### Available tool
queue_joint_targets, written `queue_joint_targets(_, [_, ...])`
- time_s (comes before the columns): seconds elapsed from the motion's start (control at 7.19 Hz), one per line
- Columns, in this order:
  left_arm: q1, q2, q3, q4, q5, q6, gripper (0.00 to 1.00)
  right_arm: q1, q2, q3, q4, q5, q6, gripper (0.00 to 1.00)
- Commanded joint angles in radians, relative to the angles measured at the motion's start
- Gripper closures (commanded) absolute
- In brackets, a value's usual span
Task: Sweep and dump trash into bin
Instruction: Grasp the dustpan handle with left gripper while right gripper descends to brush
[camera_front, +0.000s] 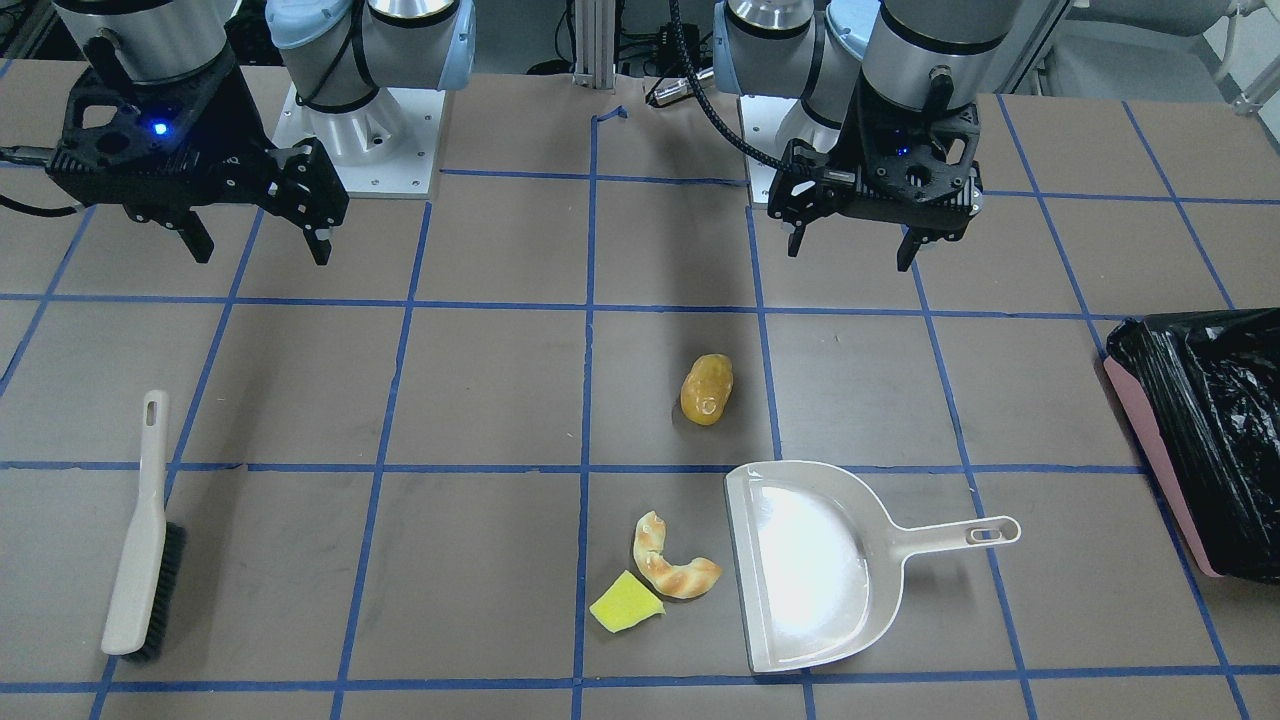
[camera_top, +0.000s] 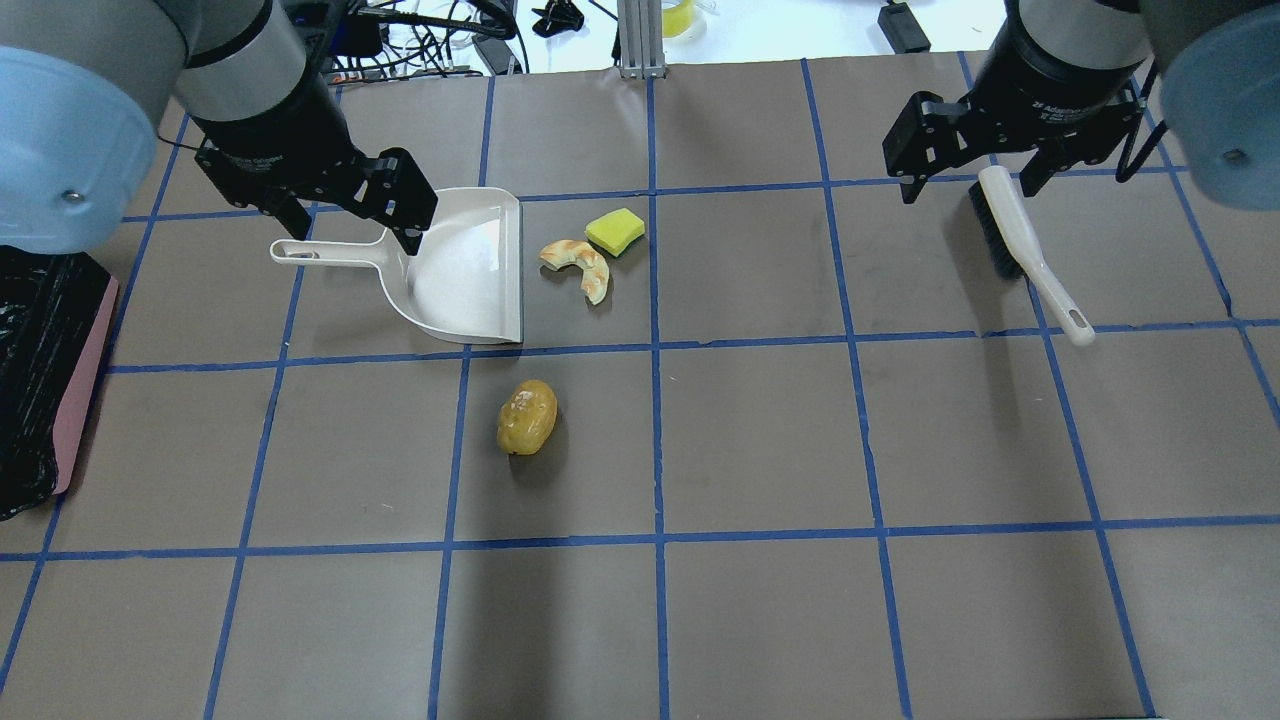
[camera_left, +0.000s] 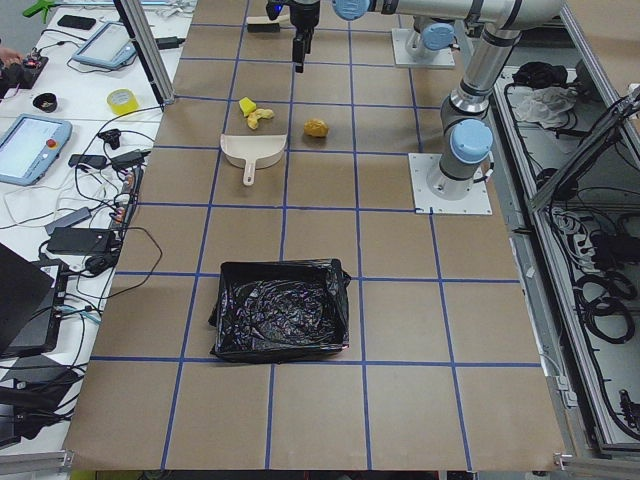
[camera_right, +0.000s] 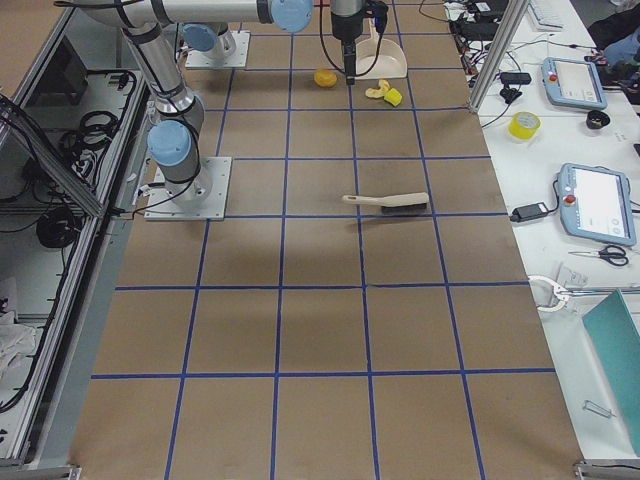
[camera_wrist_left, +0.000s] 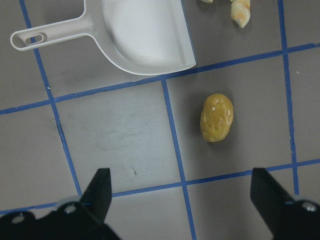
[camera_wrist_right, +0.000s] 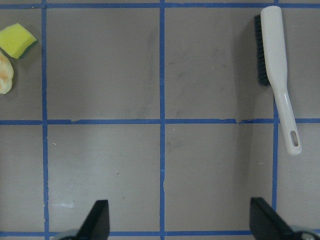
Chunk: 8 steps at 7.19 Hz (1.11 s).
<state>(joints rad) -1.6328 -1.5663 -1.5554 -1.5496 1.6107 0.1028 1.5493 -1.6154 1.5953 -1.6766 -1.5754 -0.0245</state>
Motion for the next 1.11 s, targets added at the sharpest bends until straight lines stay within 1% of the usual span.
queue_joint_targets(0.0, [0.002,-0.001,-0.02,0.005,-0.002,-0.023,0.02,-0.006,0.005,0.003,-0.006,-0.002,0.0,0.0])
queue_joint_targets(0.14, [0.008,-0.004,-0.019,0.009,0.002,0.003,0.02,-0.018,0.008,0.006,-0.017,-0.003,-0.003,0.0])
queue_joint_targets(0.28, [0.071,-0.021,-0.025,0.032,-0.008,0.114,0.02,-0.032,0.011,0.009,-0.02,-0.003,-0.017,0.0])
queue_joint_targets(0.42, [0.143,-0.046,-0.053,0.092,-0.014,0.296,0.02,-0.107,0.012,0.009,-0.02,-0.002,-0.028,0.0])
queue_joint_targets(0.56, [0.169,-0.069,-0.095,0.141,-0.011,0.451,0.03,-0.212,0.028,0.012,-0.018,0.006,-0.166,0.0])
queue_joint_targets(0.7, [0.189,-0.101,-0.13,0.199,0.0,0.588,0.04,-0.292,0.069,0.012,-0.02,0.002,-0.413,0.0])
queue_joint_targets(0.83, [0.223,-0.147,-0.149,0.265,-0.015,0.697,0.1,-0.348,0.098,0.014,-0.02,0.006,-0.498,0.0])
queue_joint_targets(0.97, [0.232,-0.193,-0.144,0.307,-0.031,0.883,0.1,-0.383,0.147,0.018,-0.053,0.012,-0.529,0.0])
